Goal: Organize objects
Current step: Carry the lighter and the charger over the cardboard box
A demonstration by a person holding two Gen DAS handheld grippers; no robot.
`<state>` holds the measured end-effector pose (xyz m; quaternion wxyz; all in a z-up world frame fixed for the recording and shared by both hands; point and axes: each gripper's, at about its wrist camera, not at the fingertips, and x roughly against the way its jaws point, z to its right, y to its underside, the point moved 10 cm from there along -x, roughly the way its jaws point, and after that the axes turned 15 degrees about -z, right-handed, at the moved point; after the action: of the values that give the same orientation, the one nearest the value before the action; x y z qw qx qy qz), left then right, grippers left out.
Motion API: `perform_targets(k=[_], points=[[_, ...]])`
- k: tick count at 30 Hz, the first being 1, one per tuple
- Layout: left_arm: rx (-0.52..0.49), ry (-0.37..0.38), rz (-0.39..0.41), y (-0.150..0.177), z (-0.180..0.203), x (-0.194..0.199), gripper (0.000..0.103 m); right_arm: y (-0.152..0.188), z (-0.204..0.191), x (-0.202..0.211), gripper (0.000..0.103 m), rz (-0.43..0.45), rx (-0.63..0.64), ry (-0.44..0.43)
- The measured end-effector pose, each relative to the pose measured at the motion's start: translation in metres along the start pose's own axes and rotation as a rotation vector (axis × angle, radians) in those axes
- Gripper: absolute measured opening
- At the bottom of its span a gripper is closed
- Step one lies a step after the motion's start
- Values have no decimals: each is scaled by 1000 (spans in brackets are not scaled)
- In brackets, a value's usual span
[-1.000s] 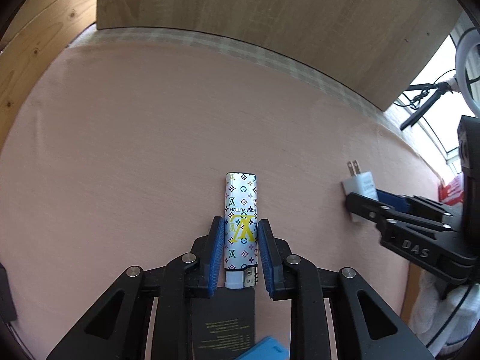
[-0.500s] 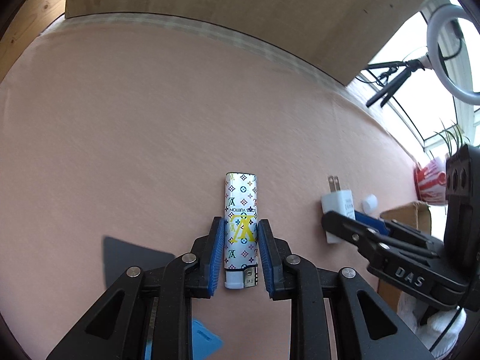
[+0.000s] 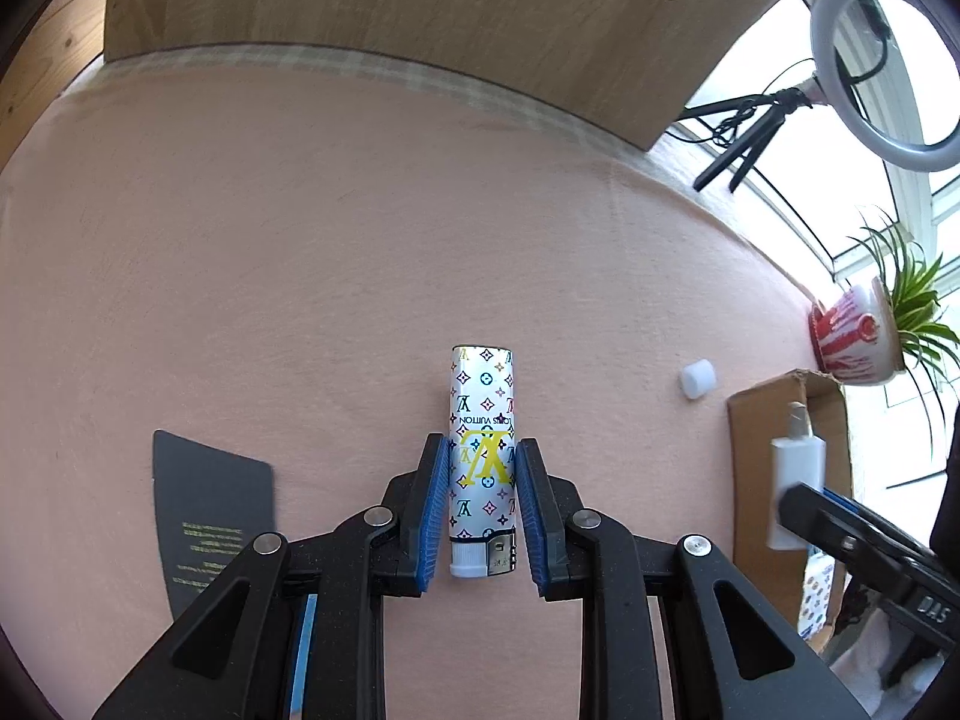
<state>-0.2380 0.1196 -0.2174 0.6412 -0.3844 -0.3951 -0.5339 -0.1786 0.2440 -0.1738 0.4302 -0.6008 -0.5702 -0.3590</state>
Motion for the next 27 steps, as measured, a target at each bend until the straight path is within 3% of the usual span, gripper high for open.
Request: perform_targets(k=[6,13,19,27], points=[[-53,30,8,2,37,9,24,17,30,45,32,69,-60,-39],[-151,82,29,-3,108,17,24,49,84,92,32,121,-136,4],[-259,106,17,4,174,15,24,64,117,104,32,139,-201,-3],[-382,87,-37,15,241,-16,24,76,122,101,32,132,-207,-10]])
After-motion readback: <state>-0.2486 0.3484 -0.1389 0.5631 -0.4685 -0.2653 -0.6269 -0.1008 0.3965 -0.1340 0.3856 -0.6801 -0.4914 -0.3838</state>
